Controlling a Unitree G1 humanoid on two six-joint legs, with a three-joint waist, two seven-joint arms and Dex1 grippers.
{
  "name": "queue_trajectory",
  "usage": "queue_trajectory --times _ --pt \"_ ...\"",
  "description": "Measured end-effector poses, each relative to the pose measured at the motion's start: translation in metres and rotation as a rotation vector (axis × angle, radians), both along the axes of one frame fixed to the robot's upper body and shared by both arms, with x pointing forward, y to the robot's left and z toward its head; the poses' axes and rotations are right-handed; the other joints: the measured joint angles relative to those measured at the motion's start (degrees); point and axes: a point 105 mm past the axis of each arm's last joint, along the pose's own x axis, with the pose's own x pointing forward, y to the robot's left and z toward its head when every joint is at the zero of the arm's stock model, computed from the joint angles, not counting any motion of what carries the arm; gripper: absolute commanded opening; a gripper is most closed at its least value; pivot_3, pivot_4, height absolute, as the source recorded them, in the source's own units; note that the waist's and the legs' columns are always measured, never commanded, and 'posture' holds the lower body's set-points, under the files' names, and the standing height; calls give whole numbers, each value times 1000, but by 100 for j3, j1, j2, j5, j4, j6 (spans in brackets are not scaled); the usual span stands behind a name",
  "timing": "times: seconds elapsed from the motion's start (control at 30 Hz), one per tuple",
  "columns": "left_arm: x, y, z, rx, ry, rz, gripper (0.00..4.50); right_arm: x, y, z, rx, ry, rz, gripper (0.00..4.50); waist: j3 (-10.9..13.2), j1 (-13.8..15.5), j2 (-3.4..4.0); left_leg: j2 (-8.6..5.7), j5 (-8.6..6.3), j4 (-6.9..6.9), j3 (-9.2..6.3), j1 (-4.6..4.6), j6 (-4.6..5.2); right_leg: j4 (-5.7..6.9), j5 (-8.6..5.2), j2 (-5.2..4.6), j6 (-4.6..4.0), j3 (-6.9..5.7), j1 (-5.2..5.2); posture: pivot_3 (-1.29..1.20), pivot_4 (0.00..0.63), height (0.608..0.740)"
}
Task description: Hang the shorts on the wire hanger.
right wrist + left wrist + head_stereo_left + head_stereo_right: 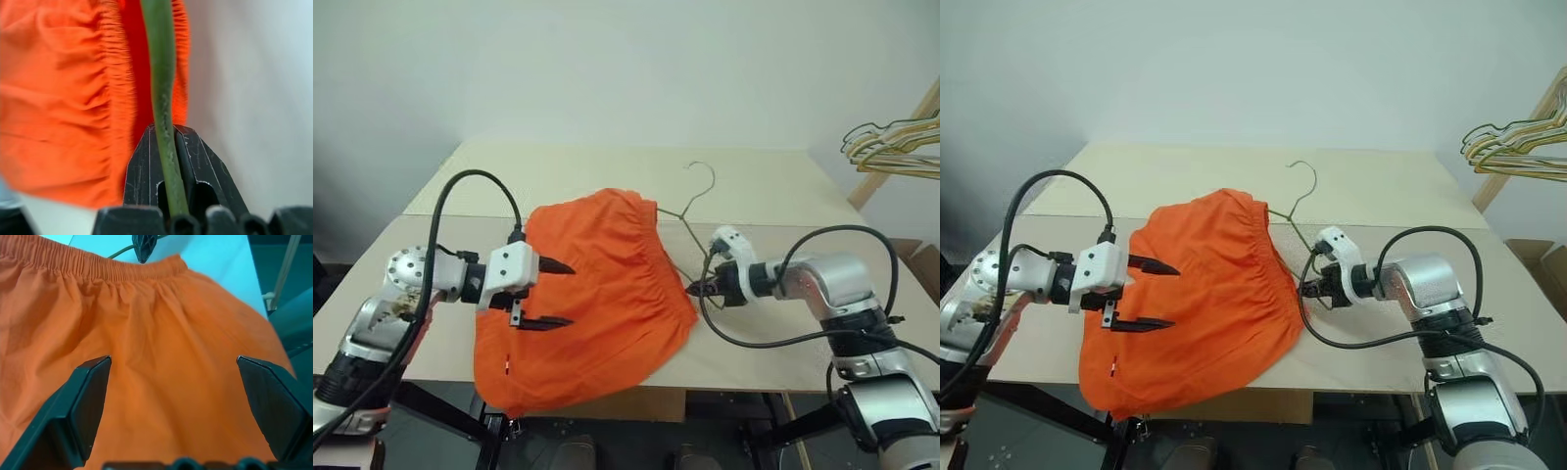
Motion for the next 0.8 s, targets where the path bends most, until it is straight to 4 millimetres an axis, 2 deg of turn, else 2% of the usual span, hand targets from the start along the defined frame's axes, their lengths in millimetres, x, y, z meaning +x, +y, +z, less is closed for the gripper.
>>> queue_trajectory --times 0.17,0.3,0.53,0.67,0.8 --pt "11 4 11 7 -46 8 4458 2 3 14 -160 -204 94 0 0 -10 0 0 0 4 0 -8 0 -3 1 0 1 -2 -4 121 0 740" --pt "24 7 32 3 -113 16 4458 -7 13 24 -246 -317 224 0 0 -32 -1 2 0 7 -1 -8 1 -3 0 1 1 -3 -2 123 0 740" --pt "37 2 64 19 -198 -55 4458 -16 25 20 -346 -397 366 0 0 -105 -1 1 0 20 0 -9 1 2 1 3 1 -4 2 114 0 740" --pt "46 -1 68 54 -211 -89 4458 -15 27 15 -390 -409 391 0 -1 -147 -1 1 0 24 0 -10 1 4 2 4 2 -3 1 103 0 740" --pt "54 -3 60 112 -175 -125 4458 -17 28 14 -410 -402 414 0 -1 -166 -1 2 0 24 0 -9 1 4 2 5 1 -3 1 104 0 740"
